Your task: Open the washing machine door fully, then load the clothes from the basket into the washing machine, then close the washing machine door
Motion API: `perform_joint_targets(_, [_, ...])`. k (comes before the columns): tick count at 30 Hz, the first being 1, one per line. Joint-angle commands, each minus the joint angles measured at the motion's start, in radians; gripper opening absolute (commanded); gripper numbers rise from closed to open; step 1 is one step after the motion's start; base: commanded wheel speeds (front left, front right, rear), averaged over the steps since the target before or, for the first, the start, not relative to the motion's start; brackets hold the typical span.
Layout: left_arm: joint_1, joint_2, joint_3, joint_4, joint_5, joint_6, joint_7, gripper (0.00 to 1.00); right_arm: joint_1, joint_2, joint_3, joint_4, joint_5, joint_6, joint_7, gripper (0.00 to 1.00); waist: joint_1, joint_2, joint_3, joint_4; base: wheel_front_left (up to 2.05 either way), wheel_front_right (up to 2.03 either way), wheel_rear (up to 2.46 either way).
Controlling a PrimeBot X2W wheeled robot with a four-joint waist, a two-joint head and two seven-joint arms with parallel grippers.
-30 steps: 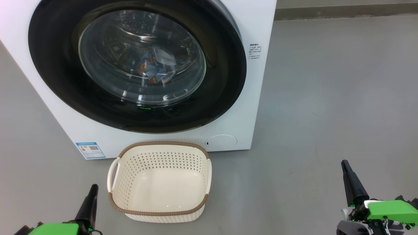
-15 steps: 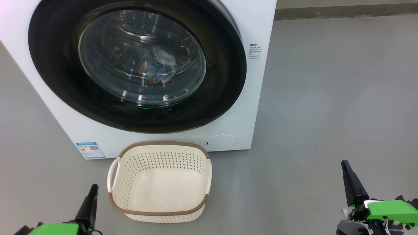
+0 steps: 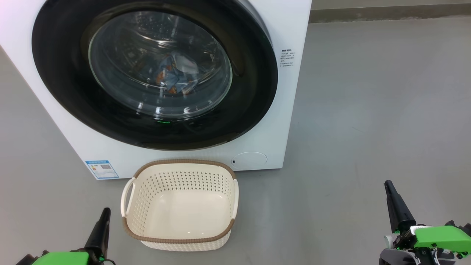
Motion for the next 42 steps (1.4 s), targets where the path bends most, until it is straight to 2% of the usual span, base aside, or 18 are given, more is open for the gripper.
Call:
perform_joint_targets(1, [-0.041,0.013,0.034,-0.029,-0.008,-0.003,0.007,0.0,-0.006,-0.003,0.022,-0.03,0.003,0.002,0.008,0.0,0.0,-0.0001,0.0,0.0,0.0,0.0,0.0])
perform_joint_targets(42, [-0.041,0.013,0.034,-0.029,-0.008,-0.003,0.006,0.0,-0.006,-0.003,0.022,-0.03,0.003,0.002,0.009,0.0,0.0,-0.0001,0.0,0.0,0.0,0.0,0.0])
